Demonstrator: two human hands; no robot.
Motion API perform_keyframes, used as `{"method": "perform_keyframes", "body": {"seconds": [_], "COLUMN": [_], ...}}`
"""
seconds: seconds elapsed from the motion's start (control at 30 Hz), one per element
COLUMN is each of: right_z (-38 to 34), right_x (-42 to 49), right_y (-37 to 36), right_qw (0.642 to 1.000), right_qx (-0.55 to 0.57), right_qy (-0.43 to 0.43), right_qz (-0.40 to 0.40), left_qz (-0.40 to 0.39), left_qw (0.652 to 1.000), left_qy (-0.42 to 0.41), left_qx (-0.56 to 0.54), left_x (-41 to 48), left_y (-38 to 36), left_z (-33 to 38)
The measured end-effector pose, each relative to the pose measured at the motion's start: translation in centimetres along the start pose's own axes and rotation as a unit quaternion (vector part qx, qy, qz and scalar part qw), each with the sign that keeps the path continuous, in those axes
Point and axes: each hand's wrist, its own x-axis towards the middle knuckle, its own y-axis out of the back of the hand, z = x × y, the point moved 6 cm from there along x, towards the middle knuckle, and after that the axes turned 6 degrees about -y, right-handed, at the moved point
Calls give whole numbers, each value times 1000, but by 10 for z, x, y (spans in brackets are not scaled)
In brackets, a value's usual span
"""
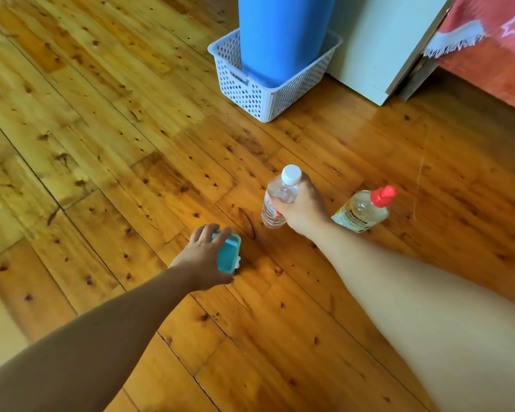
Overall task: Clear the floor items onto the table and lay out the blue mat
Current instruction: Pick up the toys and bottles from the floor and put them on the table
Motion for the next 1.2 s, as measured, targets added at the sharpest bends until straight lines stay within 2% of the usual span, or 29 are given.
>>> {"method": "perform_keyframes", "body": {"seconds": [0.17,0.3,0.53,0.8,1.1,1.2], "right_z": [2,2,-34,-143,-302,-363], "right_x": [-5,-9,-22,-72,-146,-176], "right_y": [2,4,32,134,313,393], "right_qw": [1000,999,1000,999,995,995], "right_qx": [8,-7,-9,8,4,12], "right_qy": [1,4,9,29,53,55], "right_qz": [23,32,21,34,81,87], "left_qz": [31,22,63,105,126,136], "left_qw": [997,998,996,991,988,984], "left_qy": [32,36,32,0,-71,-103], "left_qx": [-64,-45,-55,-83,-62,-47], "left_x": [-2,-3,-3,-40,-92,-113], "left_y": [4,9,67,216,426,511], "left_z": [-6,-8,9,79,211,274]}}
